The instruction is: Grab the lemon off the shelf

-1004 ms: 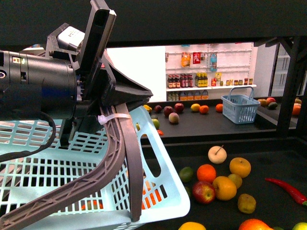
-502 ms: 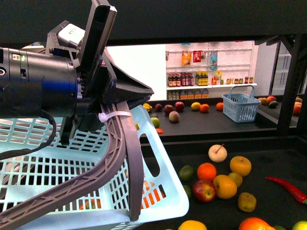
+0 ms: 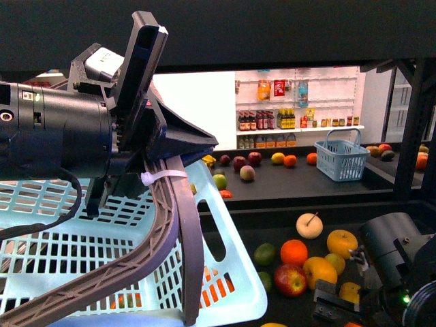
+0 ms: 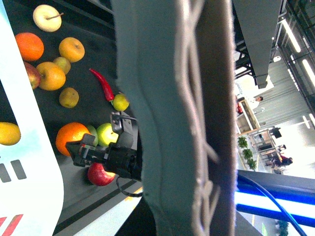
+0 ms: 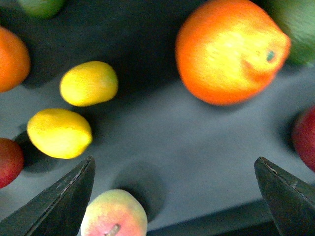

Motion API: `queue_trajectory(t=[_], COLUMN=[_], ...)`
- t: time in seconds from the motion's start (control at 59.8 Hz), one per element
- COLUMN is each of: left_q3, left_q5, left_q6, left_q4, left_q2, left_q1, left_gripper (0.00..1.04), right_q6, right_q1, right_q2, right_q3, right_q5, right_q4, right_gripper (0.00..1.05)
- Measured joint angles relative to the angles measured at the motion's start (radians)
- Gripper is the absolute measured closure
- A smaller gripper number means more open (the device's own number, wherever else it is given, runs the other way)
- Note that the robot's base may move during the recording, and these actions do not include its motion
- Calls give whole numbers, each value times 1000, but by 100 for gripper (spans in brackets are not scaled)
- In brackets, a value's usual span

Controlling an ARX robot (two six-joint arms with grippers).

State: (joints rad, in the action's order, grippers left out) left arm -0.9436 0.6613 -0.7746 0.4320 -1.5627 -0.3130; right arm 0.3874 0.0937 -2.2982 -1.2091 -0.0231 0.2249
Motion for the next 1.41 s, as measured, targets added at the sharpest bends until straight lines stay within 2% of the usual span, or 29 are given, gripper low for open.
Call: queue_trajectory(t=[0.1,0.151,0.318,0.385,0.435,0.519,0.652,0.736,1.004,1.405], left_q3=[0,0,0,0,0,0,0,0,0,0], left_q5=[0,0,0,0,0,0,0,0,0,0], left_q6=[0,0,0,0,0,0,0,0,0,0], left_q4=[0,0,0,0,0,0,0,0,0,0], left_q2=[0,0,0,0,0,0,0,0,0,0], left_q1=[0,0,0,0,0,0,0,0,0,0], left_gripper=[98,98,98,98,98,98,98,98,98,98], right_q6=[-146,-277,-615,-775,-989,-1268,-1511,-1564,-1577,-1573], right_q1=[-6,-9,-21,-30,-43,-62,-79,-84,-71,-50], right_q2=[-42,-66,-117,-141,-172,-234,-325,-378,-489,-626], right_q3=[-27,-31,-39,-51,-72,-142,-248,-319,-539,-780], right_q5=[-101,-187,-407,-462,-529,-523,-519,-523,-574,-600], right_q4=[63,99,87,62,33,-48,-94,-83,-91,-251], right_gripper=[7,7,7,7,7,7,7,7,7,7])
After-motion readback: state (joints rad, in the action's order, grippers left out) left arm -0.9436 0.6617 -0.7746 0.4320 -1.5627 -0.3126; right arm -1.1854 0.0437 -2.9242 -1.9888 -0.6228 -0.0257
